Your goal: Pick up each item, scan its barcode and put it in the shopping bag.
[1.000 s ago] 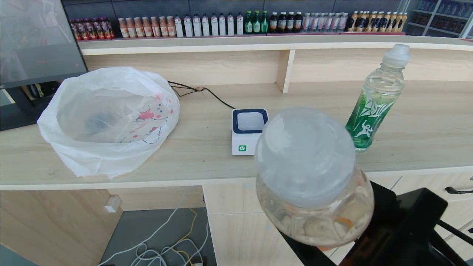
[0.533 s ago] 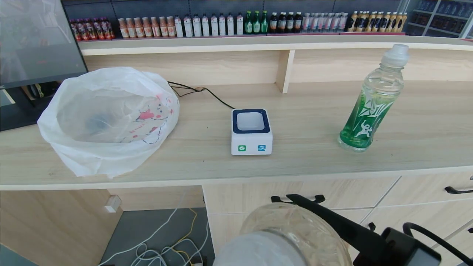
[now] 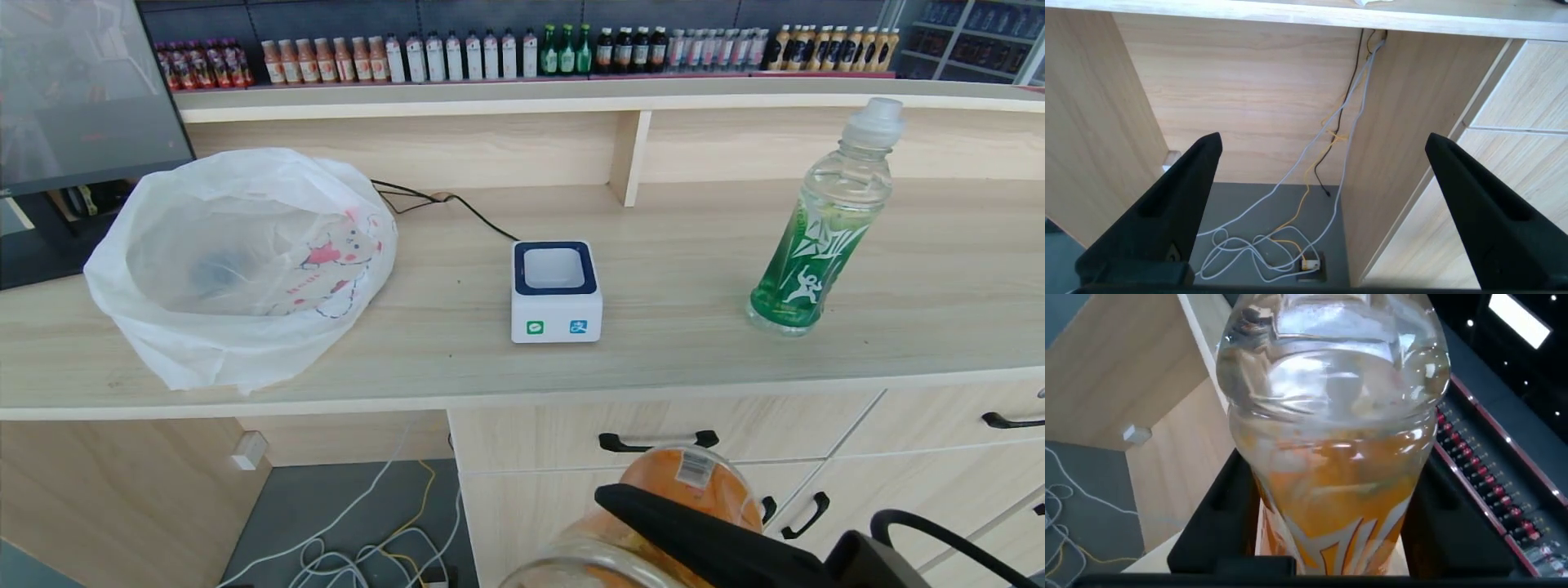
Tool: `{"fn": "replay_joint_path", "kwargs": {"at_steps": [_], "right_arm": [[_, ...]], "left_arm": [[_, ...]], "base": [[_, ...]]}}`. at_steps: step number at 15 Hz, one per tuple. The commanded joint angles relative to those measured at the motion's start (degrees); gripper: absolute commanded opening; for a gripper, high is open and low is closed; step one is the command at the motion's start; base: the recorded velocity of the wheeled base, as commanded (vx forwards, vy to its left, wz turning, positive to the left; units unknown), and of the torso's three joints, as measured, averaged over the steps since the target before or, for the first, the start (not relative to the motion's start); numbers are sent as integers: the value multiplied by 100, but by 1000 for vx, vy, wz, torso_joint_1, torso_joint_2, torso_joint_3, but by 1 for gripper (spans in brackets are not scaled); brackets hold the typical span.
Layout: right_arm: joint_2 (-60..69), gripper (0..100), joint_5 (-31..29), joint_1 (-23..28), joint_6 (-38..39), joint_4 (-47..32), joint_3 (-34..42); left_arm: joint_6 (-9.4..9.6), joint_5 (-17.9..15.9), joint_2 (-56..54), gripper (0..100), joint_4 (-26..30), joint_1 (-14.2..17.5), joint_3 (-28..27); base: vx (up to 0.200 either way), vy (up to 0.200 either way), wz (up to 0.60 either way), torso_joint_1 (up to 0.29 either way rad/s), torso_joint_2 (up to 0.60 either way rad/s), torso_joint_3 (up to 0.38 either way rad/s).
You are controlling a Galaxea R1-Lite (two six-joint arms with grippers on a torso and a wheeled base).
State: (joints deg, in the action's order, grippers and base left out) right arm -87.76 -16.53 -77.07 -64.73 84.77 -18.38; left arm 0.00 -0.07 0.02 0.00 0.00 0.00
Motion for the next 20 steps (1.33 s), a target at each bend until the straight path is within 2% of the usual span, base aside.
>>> {"fn": "replay_joint_path", "kwargs": {"at_steps": [1, 4, 6, 7, 12, 20], "right_arm": [[-22, 0, 1, 122, -48, -5, 1], [-22, 0, -404, 175, -690, -22, 37], [-22, 0, -931, 166, -1402, -22, 37], [-13, 0, -940, 166, -1525, -22, 45], [-22, 0, -694, 166, -2202, -31, 28], [-110, 0, -78, 148, -2694, 4, -78]], "left_arm": [[0, -1, -2, 100, 0, 0, 0], [0, -1, -2, 100, 0, 0, 0], [0, -1, -2, 100, 0, 0, 0], [9, -1, -2, 100, 0, 0, 0], [0, -1, -2, 100, 0, 0, 0], [0, -1, -2, 100, 0, 0, 0]], "base": [[0, 0, 0, 0, 0, 0], [0, 0, 0, 0, 0, 0], [0, 0, 0, 0, 0, 0], [0, 0, 0, 0, 0, 0], [0, 0, 0, 0, 0, 0], [0, 0, 0, 0, 0, 0]]}}
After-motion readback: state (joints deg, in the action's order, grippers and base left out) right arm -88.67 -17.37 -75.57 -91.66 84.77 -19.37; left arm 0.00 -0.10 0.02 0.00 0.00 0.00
